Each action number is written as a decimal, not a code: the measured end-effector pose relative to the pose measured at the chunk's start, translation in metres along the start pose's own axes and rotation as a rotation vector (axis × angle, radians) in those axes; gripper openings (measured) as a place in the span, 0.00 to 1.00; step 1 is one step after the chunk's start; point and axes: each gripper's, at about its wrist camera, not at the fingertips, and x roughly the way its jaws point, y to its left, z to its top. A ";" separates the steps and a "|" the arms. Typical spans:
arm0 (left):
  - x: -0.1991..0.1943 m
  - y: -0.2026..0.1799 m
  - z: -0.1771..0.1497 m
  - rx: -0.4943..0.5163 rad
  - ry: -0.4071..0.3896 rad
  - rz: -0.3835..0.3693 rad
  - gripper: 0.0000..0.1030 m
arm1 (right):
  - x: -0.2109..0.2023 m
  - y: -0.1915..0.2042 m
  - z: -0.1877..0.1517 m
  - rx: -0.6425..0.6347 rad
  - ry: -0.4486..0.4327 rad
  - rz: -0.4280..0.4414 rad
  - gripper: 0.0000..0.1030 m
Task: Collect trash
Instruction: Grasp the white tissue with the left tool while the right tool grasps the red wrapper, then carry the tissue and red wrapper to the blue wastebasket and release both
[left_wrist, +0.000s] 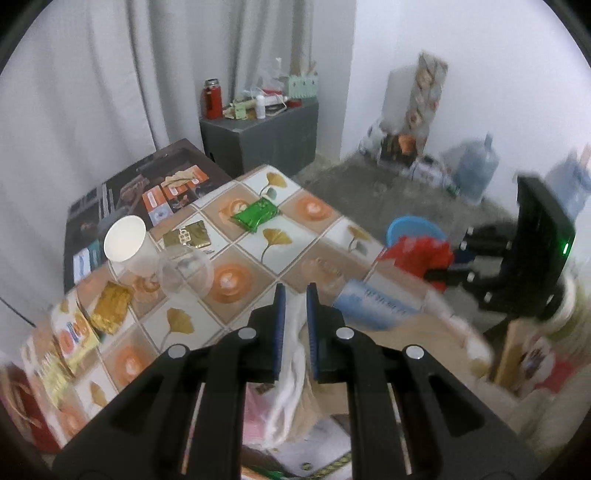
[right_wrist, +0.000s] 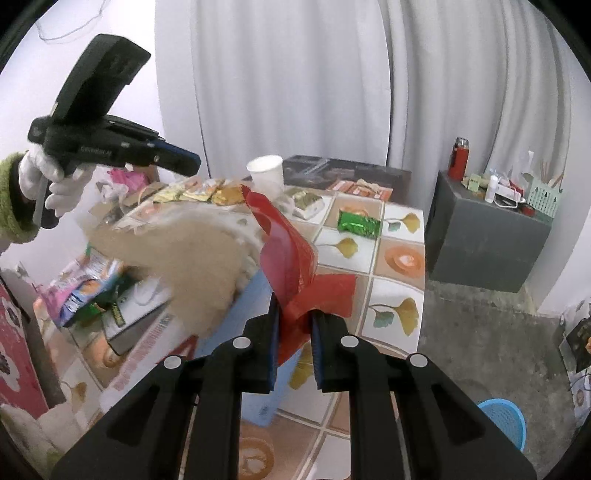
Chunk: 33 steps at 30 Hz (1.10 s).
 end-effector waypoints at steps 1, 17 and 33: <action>-0.005 0.002 0.001 -0.020 -0.008 -0.005 0.09 | -0.002 0.002 0.000 -0.004 -0.002 -0.002 0.14; 0.018 0.006 -0.038 -0.099 0.116 0.096 0.49 | -0.011 0.010 -0.010 0.010 0.006 0.010 0.14; 0.075 0.070 -0.036 -0.382 0.169 -0.058 0.07 | 0.007 -0.001 -0.021 0.060 0.027 0.024 0.14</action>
